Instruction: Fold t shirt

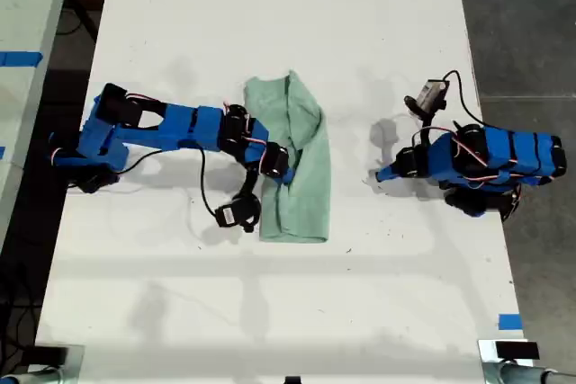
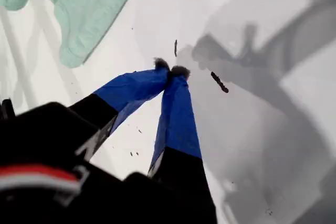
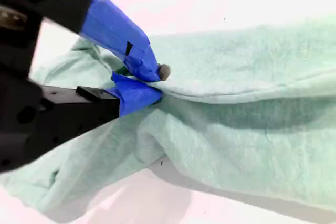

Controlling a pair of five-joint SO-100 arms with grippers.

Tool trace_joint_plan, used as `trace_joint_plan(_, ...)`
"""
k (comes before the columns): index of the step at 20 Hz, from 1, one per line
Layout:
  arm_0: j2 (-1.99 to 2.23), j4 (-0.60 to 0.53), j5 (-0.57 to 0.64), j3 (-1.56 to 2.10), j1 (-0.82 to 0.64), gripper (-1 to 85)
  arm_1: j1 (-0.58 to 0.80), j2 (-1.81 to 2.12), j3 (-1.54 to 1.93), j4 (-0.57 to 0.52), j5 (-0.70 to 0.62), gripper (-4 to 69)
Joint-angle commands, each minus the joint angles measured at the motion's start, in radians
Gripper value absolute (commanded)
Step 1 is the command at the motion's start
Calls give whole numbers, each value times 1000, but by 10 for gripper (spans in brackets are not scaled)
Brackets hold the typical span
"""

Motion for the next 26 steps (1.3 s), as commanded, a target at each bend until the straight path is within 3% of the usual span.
trace_joint_plan(1,-71,-110,41,-78,-34,115,-3,12,54,-6,-20,11)
trace_joint_plan(3,-107,-107,101,-78,-34,267,-3,12,54,-6,-25,11)
trace_joint_plan(6,-3,3,121,-77,-35,224,-2,12,54,-8,-26,11)
trace_joint_plan(10,305,232,52,-72,-57,224,0,12,54,-9,-26,11)
trace_joint_plan(13,709,325,-18,83,-74,203,2,12,54,-9,-26,12)
trace_joint_plan(14,870,304,-35,222,-84,46,3,12,54,-9,-25,12)
trace_joint_plan(15,1055,187,-8,434,-80,1,5,12,54,-9,-25,12)
trace_joint_plan(17,1439,-170,107,974,-14,0,12,12,54,-8,-18,12)
trace_joint_plan(20,2131,-476,104,1782,23,0,8,12,55,-9,-25,12)
trace_joint_plan(21,2500,-420,94,2002,11,0,8,12,55,-9,-28,12)
trace_joint_plan(22,2514,-348,67,2057,9,0,9,14,54,-11,-35,12)
trace_joint_plan(24,2451,-474,124,2148,29,0,12,15,57,-14,-38,12)
trace_joint_plan(26,2517,-382,130,2209,-18,0,18,15,58,-8,-32,15)
